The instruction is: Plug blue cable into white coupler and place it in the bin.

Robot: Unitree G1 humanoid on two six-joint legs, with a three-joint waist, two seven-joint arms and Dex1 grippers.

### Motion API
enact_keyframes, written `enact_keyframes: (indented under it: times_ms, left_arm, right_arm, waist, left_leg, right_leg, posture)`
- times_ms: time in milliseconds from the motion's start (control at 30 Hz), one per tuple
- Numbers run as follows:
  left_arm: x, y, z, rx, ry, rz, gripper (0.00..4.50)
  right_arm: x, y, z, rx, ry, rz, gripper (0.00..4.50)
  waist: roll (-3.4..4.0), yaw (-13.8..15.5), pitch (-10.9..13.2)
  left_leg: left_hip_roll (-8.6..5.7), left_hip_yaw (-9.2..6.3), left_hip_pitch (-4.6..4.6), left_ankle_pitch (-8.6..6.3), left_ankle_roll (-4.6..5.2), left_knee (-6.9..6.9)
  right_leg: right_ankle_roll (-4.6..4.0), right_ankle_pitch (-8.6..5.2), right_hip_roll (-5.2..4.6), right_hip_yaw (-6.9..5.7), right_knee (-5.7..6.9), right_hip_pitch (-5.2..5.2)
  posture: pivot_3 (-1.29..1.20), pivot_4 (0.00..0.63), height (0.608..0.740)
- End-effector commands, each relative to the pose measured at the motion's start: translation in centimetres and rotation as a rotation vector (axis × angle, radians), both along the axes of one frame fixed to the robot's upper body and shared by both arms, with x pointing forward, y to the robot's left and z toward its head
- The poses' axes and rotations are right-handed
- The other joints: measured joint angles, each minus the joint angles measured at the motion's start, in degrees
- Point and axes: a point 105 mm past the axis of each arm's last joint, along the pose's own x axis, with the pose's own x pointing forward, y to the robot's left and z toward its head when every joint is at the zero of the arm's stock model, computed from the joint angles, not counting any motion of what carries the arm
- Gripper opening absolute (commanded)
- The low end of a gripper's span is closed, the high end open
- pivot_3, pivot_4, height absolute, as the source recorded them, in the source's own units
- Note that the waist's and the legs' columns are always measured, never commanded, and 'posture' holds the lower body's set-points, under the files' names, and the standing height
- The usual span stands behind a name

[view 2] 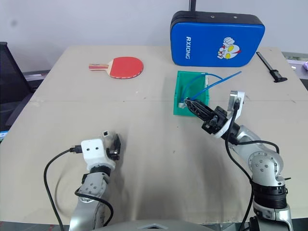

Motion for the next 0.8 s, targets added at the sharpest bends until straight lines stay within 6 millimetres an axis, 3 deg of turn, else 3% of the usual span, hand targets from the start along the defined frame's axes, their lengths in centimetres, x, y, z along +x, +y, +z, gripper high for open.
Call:
enact_keyframes:
  times_ms: [33,100,267,333,433,600,800]
  left_arm:
    - [0.2,0.3,0.2,0.018,-0.021,0.012,2.77]
    - [0.2,0.4,0.1,0.023,-0.023,0.014,2.32]
    - [0.9,0.3,-0.4,0.024,-0.005,-0.057,0.37]
    - [1.4,-0.4,-0.6,0.042,0.011,-0.155,0.35]
    - [2.5,-2.4,0.7,0.039,-0.041,-0.338,0.35]
    - [3.6,-7.2,2.4,0.057,-0.101,-0.692,0.35]
    - [4.3,-11.6,4.3,0.088,-0.181,-0.913,0.35]
  right_arm:
    - [-0.7,0.3,0.9,-0.002,-0.05,0.008,0.0]
    - [-0.7,0.4,0.8,-0.014,-0.054,0.009,0.0]
    - [-1.1,0.7,0.4,-0.052,-0.074,0.028,0.0]
    - [-1.3,0.9,0.2,-0.074,-0.088,0.036,0.0]
    - [-1.4,1.6,-0.3,-0.158,-0.148,0.04,0.0]
    - [-0.8,4.0,-1.3,-0.289,-0.228,-0.011,0.0]
    - [0.6,6.6,-1.4,-0.385,-0.411,-0.148,0.0]
  waist:
    - [0.0,-0.02,0.0]
    - [0.01,-0.02,-0.01]
    - [0.03,0.1,-0.02]
    - [0.07,0.09,-0.04]
    - [0.12,0.11,-0.06]
    - [0.1,-0.01,-0.06]
    - [0.1,-0.09,-0.05]
  left_leg:
    - [0.0,0.0,0.0,0.0,0.0,0.0]
    - [-0.01,0.04,0.02,0.0,0.0,0.0]
    - [0.0,-0.01,0.05,0.0,0.0,0.0]
    - [-0.01,-0.03,0.08,0.01,-0.01,0.0]
    - [-0.01,0.0,0.15,0.02,-0.01,0.01]
    - [-0.04,0.13,0.12,0.02,-0.01,0.08]
    - [-0.04,0.12,0.1,0.04,-0.05,0.05]
  right_leg:
    - [0.0,0.0,0.0,0.0,0.0,0.0]
    - [0.0,0.0,0.0,0.01,0.0,0.0]
    - [-0.01,0.0,0.01,-0.01,0.04,0.01]
    - [-0.01,-0.01,0.07,-0.03,0.08,0.02]
    - [-0.02,-0.01,0.22,-0.06,0.14,0.04]
    - [-0.02,0.0,0.24,-0.04,0.12,0.02]
    - [0.0,0.01,0.25,-0.07,0.12,-0.01]
  posture:
    - [0.0,0.15,0.74]
    - [0.0,0.15,0.74]
    - [0.0,0.15,0.74]
    - [0.0,0.15,0.74]
    - [0.0,0.15,0.74]
    - [0.0,0.15,0.74]
    - [0.0,0.15,0.74]
